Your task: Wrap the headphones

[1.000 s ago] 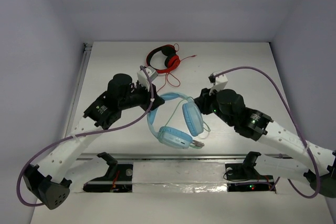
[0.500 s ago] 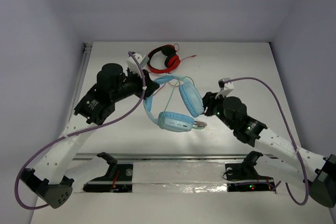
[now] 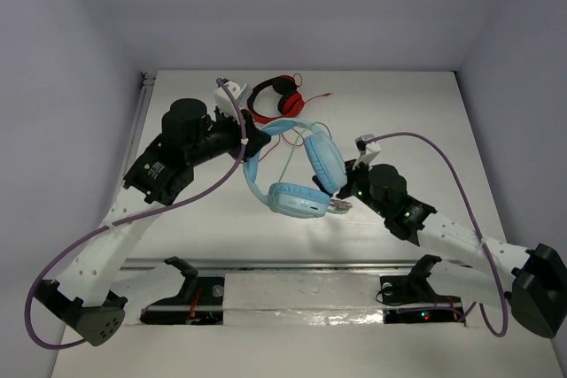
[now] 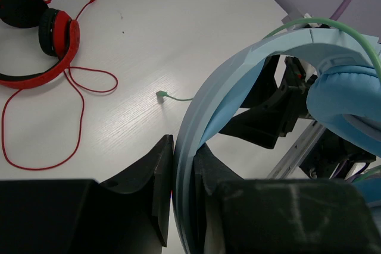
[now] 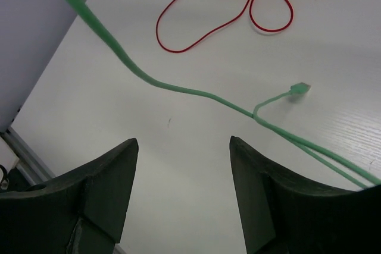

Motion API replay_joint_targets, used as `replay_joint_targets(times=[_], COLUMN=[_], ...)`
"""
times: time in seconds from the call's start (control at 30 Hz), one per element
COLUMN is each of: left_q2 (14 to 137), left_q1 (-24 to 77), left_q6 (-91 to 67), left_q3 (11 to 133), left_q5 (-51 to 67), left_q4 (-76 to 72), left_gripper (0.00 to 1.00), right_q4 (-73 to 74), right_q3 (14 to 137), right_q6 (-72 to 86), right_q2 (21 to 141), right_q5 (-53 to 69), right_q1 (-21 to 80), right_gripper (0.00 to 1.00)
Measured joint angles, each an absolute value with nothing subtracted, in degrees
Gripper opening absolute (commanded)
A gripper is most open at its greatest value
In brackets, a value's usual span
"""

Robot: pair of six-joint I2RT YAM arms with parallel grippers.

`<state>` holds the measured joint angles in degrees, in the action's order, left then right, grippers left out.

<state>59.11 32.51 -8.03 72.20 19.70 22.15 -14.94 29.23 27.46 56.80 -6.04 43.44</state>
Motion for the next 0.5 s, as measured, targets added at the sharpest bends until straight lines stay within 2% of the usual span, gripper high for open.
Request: replay_joint_targets(times=[0.5], left_q2=[60.34], left_q1=[32.51], left_q6=[-8.86], left_q3=[74.43], left_q5=[23.33], left_q4=[22.59], left_gripper=[0.00], right_q4=[-29.34], right_q3=[31.46], right_q6=[20.91], right_q2=[65.91], right_q5=[-1.13], right_q1=[39.94], right_gripper=[0.60])
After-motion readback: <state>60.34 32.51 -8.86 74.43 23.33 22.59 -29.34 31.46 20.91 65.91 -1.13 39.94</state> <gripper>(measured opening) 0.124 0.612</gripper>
